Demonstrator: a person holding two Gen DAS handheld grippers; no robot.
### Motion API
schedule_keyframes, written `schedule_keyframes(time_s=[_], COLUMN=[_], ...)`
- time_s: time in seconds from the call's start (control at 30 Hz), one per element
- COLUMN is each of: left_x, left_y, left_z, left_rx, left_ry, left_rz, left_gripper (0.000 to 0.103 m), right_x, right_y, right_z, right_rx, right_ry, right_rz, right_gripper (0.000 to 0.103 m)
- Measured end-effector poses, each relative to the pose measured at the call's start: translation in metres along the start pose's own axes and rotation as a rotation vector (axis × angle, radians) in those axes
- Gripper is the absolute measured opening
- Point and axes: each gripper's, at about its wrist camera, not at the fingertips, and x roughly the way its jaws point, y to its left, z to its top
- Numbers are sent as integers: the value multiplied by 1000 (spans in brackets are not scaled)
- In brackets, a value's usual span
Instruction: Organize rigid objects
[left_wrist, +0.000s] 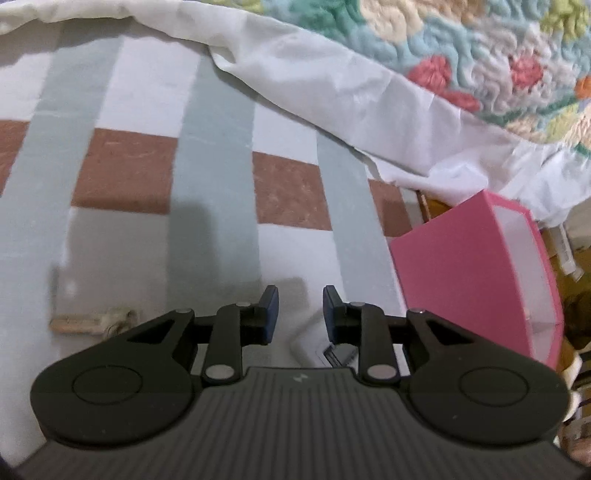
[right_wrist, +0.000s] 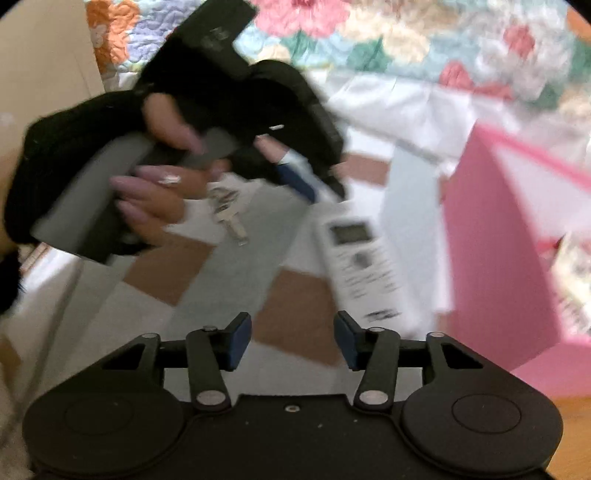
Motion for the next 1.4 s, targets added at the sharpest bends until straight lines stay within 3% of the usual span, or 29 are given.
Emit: schedule_keyframes(time_s=[0.1,0.2,0.3,0.37,0.43,0.47,0.63,0.77,0.83,0.9,0.93,1.0,1.1,1.17,1.27,1.33,1.4], left_x=[-9,-11,-12,-13,-13,-12,-11,-9,-8,-7,-6,-5,-6,-5,-9,-8,-10], left_y=[1,-1,1,2,5,6,12,13,13,11,10,8,8,5,-5,-8,-12], left_z=[-5,-19,-34,-38,-40,-41,-40,-40,-41,-42,-43,-45,-51,-58,-68,-73,-78], left_rx=[-52,-82,-129,-148,-159,-164,-192,-199,-201,-189,-180,-172,-193,-189,-154,-163,-166], left_ry=[32,79,94,86,76,78,64,73,81,89,94,121,149,165,142,160,134], left_rz=[-51,-56,-65,-62,-55,-51,-47,-67,-79,-86,-86,-90,-83,-37,-1,-24,-17], left_gripper=[27,27,27,27,27,27,27,27,27,23,22,20,20,22,24,31,31], right_x=[8,23,41,53,59,63,74,82,83,81,79,76,71,69,67,61,60], right_y=[4,14,15,12,3,-1,-6,-28,-38,-40,-41,-45,-39,-36,-28,-25,-30], right_z=[1,2,8,13,18,21,29,36,35,37,38,36,31,25,20,18,19], right_rx=[-154,-298,-328,-291,-221,-184,-101,159,265,269,270,308,279,254,193,208,241], right_ry=[-17,-28,-34,-16,-31,-25,-2,120,144,151,145,144,164,155,146,138,140], right_rz=[-89,-167,-186,-159,-166,-185,-183,-75,-36,-58,-51,-2,-14,-14,-27,-19,1], right_gripper=[67,67,67,68,79,91,92,92,89,69,64,63,64,65,66,62,62])
